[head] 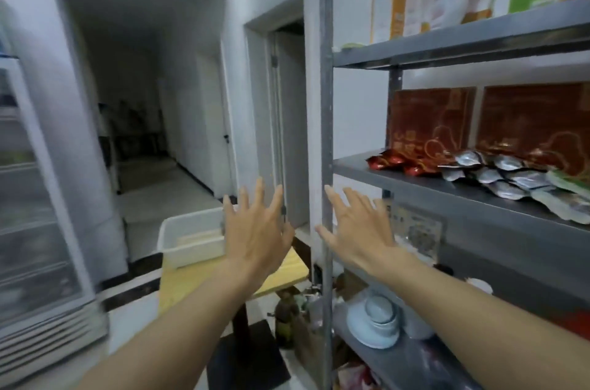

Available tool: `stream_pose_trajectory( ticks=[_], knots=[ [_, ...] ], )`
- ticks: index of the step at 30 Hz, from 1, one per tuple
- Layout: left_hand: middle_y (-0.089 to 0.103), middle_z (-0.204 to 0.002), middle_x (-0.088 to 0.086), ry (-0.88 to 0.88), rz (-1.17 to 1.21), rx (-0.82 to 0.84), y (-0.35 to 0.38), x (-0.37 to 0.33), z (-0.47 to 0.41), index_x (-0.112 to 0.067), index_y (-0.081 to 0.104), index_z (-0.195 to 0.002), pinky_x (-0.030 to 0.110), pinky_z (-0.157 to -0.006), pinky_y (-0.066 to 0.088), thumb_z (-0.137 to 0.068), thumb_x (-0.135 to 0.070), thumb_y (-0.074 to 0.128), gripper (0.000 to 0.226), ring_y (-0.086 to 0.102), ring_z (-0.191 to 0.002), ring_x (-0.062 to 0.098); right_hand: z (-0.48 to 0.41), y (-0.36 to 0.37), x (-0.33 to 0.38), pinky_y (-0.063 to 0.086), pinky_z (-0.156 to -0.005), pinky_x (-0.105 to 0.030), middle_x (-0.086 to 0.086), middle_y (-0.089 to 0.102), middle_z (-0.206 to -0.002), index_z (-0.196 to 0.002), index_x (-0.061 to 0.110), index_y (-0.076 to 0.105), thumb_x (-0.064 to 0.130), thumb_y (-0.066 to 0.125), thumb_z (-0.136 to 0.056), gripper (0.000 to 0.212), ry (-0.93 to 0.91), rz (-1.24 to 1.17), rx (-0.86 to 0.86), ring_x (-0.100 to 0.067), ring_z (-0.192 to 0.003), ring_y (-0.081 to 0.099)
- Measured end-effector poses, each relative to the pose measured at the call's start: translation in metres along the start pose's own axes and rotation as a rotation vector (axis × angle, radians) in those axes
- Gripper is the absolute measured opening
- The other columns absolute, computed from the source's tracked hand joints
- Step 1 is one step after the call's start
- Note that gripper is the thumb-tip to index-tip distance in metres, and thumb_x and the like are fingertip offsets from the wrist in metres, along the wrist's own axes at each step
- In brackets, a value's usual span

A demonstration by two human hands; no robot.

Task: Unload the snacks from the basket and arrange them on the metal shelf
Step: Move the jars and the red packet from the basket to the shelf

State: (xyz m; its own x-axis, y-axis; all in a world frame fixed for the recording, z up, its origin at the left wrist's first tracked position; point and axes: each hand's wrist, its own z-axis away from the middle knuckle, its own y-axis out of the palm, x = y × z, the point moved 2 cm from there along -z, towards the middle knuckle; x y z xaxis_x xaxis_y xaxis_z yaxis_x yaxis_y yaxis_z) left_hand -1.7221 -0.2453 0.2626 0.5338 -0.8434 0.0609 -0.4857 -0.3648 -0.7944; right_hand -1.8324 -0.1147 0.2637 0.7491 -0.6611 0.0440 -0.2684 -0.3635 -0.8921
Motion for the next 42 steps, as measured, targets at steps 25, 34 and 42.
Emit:
stream_pose_trajectory(
  ticks=[25, 34, 42],
  knots=[
    [0.025, -0.158, 0.007, -0.263, 0.070, 0.226, 0.348, 0.254, -0.197, -0.027, 0.025, -0.150, 0.048, -0.114, 0.023, -0.092, -0.045, 0.047, 0.065, 0.027, -0.140, 0.027, -0.348, 0.359, 0.150, 0.040, -0.098, -0.040, 0.000, 0.048, -0.144, -0.152, 0.027, 0.024, 0.052, 0.044, -0.095, 0.065, -0.180, -0.231, 0.207, -0.023, -0.123, 0.051],
    [0.020, -0.160, 0.007, -0.273, 0.211, 0.349, 0.492, 0.341, -0.282, -0.029, 0.022, -0.152, 0.046, -0.117, 0.016, -0.093, -0.039, 0.051, 0.067, 0.020, -0.145, 0.026, -0.468, 0.488, 0.186, 0.051, -0.093, -0.041, -0.001, 0.055, -0.136, -0.145, 0.027, 0.032, 0.052, 0.051, -0.093, 0.061, -0.100, -0.241, 0.281, -0.021, -0.118, 0.055],
    [0.024, -0.156, 0.010, -0.269, 0.293, 0.531, 0.600, 0.374, -0.325, -0.027, 0.028, -0.149, 0.043, -0.110, 0.029, -0.093, -0.040, 0.055, 0.064, 0.031, -0.138, 0.029, -0.544, 0.562, 0.186, 0.053, -0.090, -0.045, -0.003, 0.058, -0.129, -0.140, 0.025, 0.039, 0.051, 0.054, -0.092, 0.056, -0.044, -0.250, 0.397, -0.023, -0.112, 0.057]
  ],
)
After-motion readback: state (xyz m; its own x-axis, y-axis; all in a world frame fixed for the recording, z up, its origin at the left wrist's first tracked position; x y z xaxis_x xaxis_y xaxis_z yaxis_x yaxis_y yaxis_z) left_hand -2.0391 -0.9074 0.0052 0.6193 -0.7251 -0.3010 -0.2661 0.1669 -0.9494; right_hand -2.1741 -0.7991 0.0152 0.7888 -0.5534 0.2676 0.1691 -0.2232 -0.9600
